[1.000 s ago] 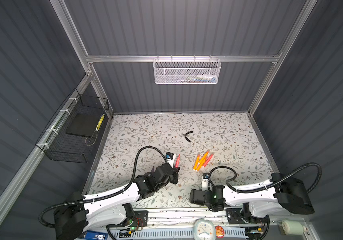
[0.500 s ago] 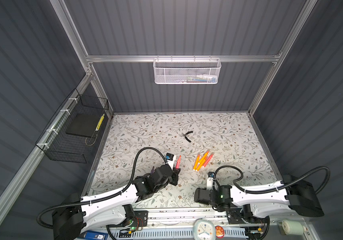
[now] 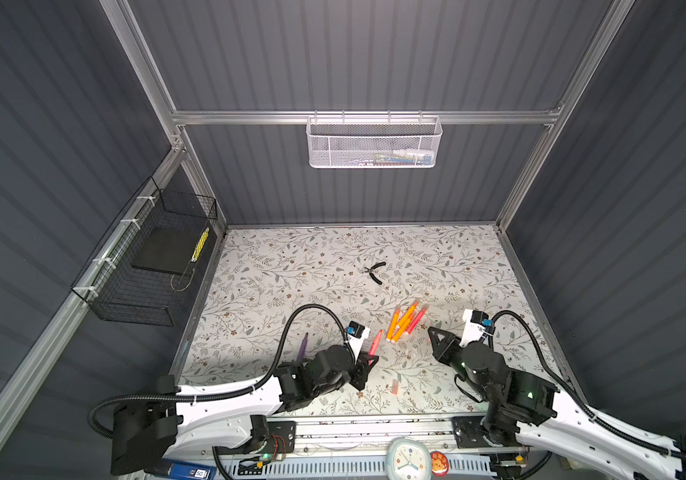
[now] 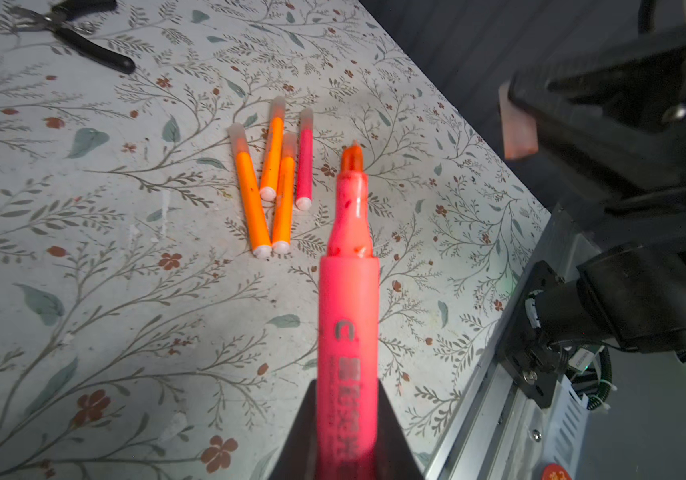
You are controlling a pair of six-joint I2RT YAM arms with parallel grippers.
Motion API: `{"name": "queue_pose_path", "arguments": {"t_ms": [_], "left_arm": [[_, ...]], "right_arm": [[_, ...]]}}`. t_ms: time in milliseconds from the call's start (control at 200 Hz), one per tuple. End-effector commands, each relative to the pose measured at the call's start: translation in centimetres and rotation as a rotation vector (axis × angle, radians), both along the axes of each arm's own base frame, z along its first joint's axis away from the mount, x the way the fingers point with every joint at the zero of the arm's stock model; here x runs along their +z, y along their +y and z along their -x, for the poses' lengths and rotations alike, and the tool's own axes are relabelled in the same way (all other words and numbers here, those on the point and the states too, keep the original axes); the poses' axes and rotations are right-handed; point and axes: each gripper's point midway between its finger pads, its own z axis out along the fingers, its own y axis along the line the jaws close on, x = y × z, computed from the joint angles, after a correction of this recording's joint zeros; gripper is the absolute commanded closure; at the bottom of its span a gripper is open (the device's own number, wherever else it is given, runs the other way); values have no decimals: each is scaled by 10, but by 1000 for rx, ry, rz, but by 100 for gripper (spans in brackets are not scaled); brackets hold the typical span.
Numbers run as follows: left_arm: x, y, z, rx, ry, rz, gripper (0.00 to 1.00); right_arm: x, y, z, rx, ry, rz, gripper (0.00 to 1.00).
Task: Insert the pens into the pen caps
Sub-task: 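Lift the cap with the right gripper above the pink marker tip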
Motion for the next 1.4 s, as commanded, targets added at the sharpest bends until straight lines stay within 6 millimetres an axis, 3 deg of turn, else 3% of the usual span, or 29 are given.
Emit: {"name": "queue_pose_path", "arguments": {"t_ms": [0,180,355,915,1395], "left_arm": [[20,-30,11,-83,-30,54,100],[19,-57,27,-155,-38,67,100],[19,-70,31,-181,-29,85,100],[27,-59,14,-79,-81,86,100],[27,-58,9,-53,-93,66,100]], "right_arm": [[31,7,-11,35,-123,-38,97],[46,16,-18,71,-171,-106,98],[49,30,-23,113,-186,-197,98],[28,52,-20,187,-123,-275,100],[24,54,-16,208,-121,-313,100]]}}
